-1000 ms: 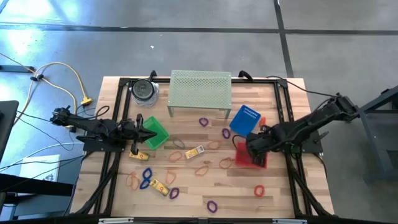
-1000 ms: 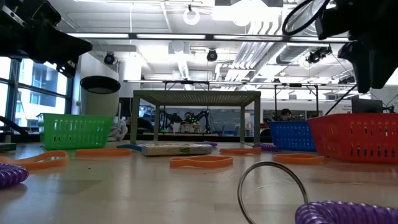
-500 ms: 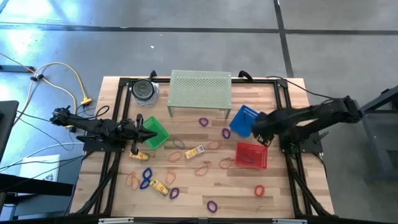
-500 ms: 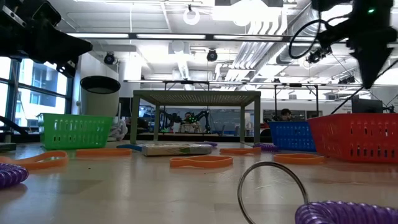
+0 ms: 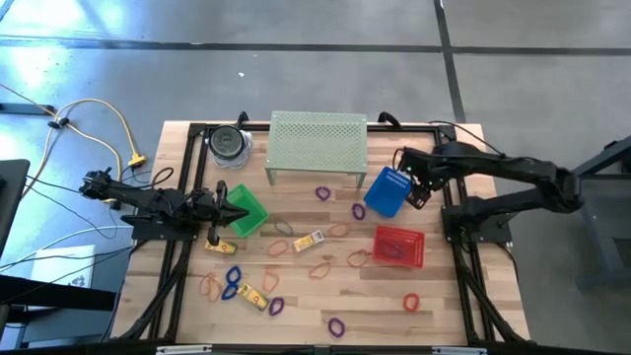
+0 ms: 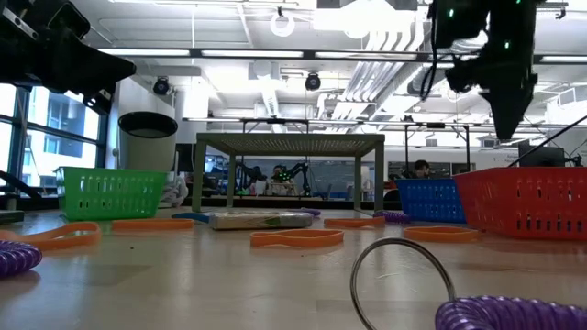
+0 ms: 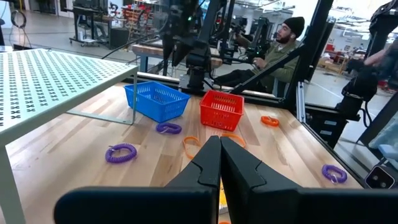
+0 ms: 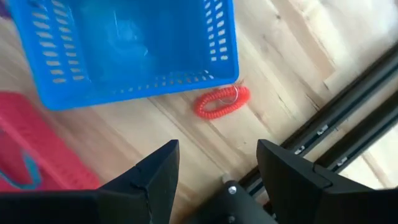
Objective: Pick & Place Office Desk Supplies
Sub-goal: Put the orange spring keychain into the blue basket
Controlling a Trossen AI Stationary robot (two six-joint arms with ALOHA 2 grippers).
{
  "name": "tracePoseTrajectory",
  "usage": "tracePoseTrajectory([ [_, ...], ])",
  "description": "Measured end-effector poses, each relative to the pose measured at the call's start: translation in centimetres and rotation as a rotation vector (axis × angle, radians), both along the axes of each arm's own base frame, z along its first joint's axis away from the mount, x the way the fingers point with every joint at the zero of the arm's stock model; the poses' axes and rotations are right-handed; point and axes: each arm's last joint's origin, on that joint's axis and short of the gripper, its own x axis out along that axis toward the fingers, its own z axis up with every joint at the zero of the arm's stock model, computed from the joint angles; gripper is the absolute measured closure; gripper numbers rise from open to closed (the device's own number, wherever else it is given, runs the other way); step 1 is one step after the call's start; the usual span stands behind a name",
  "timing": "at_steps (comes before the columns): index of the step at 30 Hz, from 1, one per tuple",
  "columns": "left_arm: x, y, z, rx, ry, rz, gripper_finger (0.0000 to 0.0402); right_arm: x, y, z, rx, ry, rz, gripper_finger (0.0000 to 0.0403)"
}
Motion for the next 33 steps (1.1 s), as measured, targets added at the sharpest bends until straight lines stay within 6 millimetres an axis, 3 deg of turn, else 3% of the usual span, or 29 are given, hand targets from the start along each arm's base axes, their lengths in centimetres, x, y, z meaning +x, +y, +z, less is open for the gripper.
tracePoseTrajectory([
  [6,0.0,0.0,0.0,0.006,0.001,0.000,0.0401,-1.4,-1.1,-2.8,0.066,0.081,-0.037,0.0198],
  [11,0.0,0.0,0.0,0.009,0.001,0.000,0.0401,-1.2,-2.3,-2.9,0.001,0.028,-0.090,0.0198],
  [22,0.0,0.0,0.0,0.009,0.001,0.000,0.0401,-2.9,-5.7,-3.6,0.012,-0.022,-0.630,0.0198],
  [33,0.0,0.0,0.0,0.009,0.001,0.000,0.0401,-2.2,-7.3,-5.8,0.085,-0.090,-0.777,0.0214],
])
